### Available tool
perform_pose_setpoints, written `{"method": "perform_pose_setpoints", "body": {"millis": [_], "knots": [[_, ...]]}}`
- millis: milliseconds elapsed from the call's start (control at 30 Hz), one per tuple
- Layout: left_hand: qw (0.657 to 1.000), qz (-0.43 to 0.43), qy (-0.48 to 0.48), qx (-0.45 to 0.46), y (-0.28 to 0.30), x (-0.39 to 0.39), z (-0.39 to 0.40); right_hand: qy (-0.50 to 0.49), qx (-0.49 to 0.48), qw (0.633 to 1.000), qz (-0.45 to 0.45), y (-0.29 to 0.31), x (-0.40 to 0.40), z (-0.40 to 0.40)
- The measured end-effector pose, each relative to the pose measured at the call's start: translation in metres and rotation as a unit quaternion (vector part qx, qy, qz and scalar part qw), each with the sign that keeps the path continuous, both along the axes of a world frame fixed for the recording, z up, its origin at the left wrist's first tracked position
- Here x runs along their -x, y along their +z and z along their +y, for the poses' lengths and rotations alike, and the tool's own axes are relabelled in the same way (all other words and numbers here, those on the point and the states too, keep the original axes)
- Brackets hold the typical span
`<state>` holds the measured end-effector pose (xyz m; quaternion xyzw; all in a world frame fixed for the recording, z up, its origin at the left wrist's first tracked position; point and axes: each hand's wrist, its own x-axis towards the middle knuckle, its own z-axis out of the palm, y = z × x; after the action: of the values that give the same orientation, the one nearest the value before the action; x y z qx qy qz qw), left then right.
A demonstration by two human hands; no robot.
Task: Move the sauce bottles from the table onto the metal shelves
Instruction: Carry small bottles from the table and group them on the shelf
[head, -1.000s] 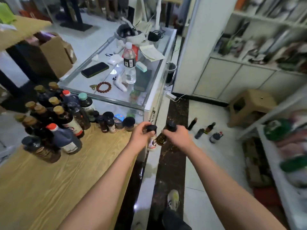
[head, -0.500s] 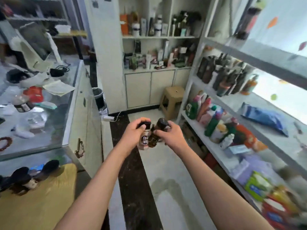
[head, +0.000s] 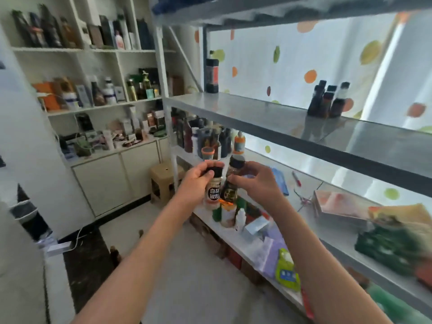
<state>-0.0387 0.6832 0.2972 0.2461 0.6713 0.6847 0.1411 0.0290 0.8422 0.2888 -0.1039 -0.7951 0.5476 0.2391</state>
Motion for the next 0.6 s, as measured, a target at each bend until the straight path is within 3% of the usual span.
{"method": "perform_pose_setpoints", "body": {"millis": [233, 600], "knots": [[0.998, 0.050, -0.031, -0.025, 0.029, -0.003, 0.138, -0.068, -0.002, 0.997, 0.045, 0.032, -0.016, 0.131], [0.983, 0.122, -0.124, -0.064, 0.064, 0.057, 0.284, -0.199, -0.068, 0.974, 0.089, 0.066, 0.021, 0.249]]}}
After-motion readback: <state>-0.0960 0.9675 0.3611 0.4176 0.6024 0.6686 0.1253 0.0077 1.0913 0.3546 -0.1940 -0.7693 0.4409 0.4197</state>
